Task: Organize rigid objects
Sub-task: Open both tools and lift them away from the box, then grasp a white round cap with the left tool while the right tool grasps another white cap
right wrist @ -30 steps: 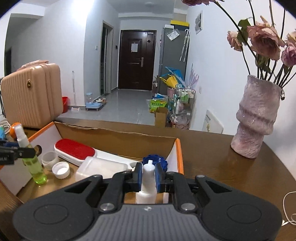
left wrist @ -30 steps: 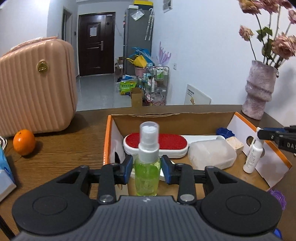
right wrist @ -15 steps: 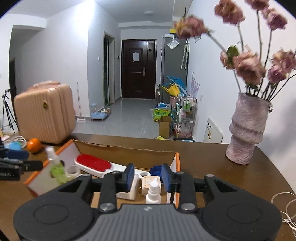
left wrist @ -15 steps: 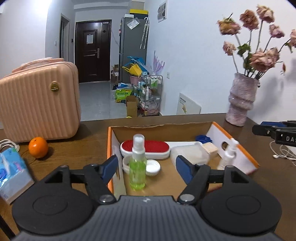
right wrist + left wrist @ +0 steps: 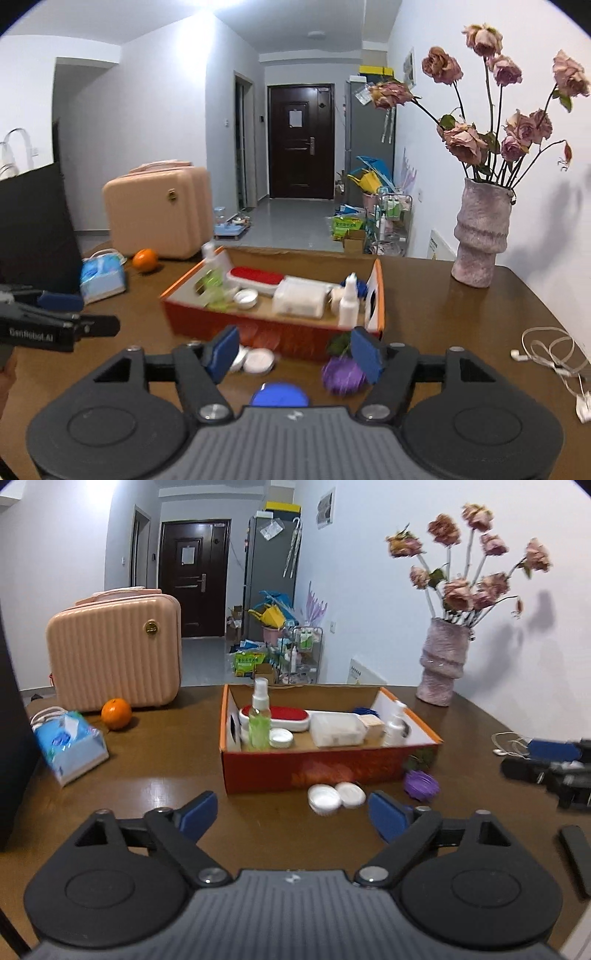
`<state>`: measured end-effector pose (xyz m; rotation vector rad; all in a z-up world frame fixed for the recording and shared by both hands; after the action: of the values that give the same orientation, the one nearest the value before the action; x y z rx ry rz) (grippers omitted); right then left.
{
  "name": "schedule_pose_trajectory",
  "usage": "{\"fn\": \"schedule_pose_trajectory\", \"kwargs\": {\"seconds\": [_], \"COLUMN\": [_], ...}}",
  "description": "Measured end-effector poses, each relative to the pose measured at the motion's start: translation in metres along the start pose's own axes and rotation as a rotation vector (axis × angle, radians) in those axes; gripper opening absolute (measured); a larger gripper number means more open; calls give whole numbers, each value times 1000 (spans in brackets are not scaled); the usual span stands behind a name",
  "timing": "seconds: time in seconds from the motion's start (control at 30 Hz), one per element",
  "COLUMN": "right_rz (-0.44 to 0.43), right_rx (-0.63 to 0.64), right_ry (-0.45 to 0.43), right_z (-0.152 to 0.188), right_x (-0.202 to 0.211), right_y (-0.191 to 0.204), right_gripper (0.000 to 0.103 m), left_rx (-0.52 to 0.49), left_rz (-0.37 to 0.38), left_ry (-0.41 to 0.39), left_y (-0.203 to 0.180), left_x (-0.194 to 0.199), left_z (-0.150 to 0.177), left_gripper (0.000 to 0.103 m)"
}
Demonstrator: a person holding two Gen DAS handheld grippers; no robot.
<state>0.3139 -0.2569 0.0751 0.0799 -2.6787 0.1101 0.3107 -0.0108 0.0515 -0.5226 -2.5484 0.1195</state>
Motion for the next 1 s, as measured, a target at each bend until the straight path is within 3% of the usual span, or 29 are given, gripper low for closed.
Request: {"fn": "schedule_pose_trajectory", "kwargs": {"seconds": [0.3, 0.5, 0.63, 1.0], "right_rz": [-71, -91, -53, -17], "right_rx": [21, -10, -11, -54], "right_ry": [-51, -80, -67, -2], "right_z": [82, 127, 140, 136], "right_x": [90, 129, 129, 86], "right_y": [32, 45, 44, 24], "right_gripper": [82, 86, 86, 84], "left_rx": [-18, -24, -36, -13], "left_rz": [13, 6, -30, 0], "left_ry": [-70, -67, -77, -32], "left_y": [-46, -55, -54, -41], "left_x": [82, 109, 106, 52], "left_z": [81, 114, 115, 108], "left_gripper": [99, 100, 100, 99]}}
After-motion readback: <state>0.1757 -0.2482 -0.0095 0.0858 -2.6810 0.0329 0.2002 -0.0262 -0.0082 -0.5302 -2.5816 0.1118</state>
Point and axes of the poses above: each gripper's, at about its wrist camera, not at the fingertips, and x roughly against the way its jaws point, y to its left, z to its underside, the point moved 4 cm from there along -x, roughly the way its jaws point, and after that the axes turned 11 degrees about z, right-handed, at the moved point
